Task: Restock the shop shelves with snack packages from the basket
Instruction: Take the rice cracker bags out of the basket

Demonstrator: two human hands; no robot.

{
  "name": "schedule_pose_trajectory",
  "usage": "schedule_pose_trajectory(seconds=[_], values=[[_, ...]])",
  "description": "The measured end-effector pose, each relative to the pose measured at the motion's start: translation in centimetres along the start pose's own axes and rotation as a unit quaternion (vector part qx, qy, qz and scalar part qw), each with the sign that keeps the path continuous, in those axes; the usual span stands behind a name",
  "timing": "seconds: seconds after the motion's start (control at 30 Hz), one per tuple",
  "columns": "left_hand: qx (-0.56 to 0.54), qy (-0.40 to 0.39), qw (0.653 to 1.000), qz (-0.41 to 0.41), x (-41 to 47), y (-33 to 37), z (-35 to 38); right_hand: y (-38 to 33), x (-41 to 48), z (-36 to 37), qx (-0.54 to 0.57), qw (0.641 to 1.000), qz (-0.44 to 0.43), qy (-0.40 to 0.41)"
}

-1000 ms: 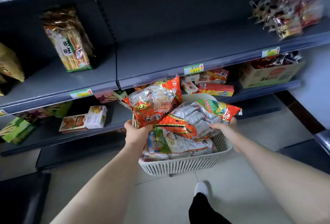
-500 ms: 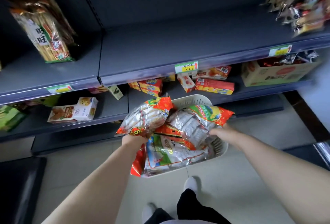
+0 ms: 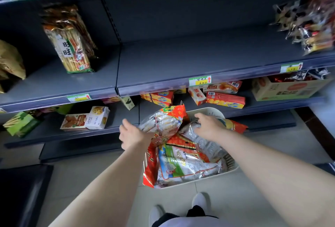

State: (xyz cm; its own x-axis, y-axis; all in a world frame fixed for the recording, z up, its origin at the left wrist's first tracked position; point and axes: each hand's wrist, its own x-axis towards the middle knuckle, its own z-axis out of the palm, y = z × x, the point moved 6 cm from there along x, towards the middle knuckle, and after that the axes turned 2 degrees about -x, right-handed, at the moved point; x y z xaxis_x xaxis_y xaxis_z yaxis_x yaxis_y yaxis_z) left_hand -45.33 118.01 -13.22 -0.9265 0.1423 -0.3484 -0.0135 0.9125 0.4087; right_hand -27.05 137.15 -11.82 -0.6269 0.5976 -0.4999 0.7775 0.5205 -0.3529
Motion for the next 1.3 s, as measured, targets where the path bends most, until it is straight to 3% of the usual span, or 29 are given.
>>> schedule_pose_trajectory(seconds=[0.07,0.13,0.37,0.53,0.7,0.93,1.13,1.3], values=[[0.170,-0.037,0.974,0.143,-0.2,1.6,0.5,-1.5,0.0,0.2,0.007,1.000,-0.020,0.001],[0.253,-0.078,0.941,0.211,-0.3,2.5,1.6,-2.5,-0.1,0.5,0.016,0.999,-0.040,-0.002],[0.253,-0.070,0.947,0.184,0.3,3.9,3.1,-2.4,-1.1,0.6,0.023,0.999,-0.029,0.025],[0.247,-0.053,0.928,0.274,0.7,5.0,2.3,-1.2,-1.6,0.8,0.029,0.999,0.012,0.030],[0.159,-0.076,0.947,0.268,1.7,4.6,-1.2,-2.2,-1.7,1.7,0.063,0.996,0.054,0.014],[-0.065,-0.151,0.960,0.227,4.6,0.9,-7.6,-5.6,-1.7,4.8,0.253,0.959,0.128,-0.027],[-0.268,-0.263,0.917,0.138,5.3,-2.1,-10.6,-9.0,-3.4,6.1,0.428,0.890,0.153,-0.025],[-0.269,-0.318,0.900,0.125,5.2,-3.8,-11.6,-11.0,-4.2,6.3,0.505,0.852,0.137,0.024]])
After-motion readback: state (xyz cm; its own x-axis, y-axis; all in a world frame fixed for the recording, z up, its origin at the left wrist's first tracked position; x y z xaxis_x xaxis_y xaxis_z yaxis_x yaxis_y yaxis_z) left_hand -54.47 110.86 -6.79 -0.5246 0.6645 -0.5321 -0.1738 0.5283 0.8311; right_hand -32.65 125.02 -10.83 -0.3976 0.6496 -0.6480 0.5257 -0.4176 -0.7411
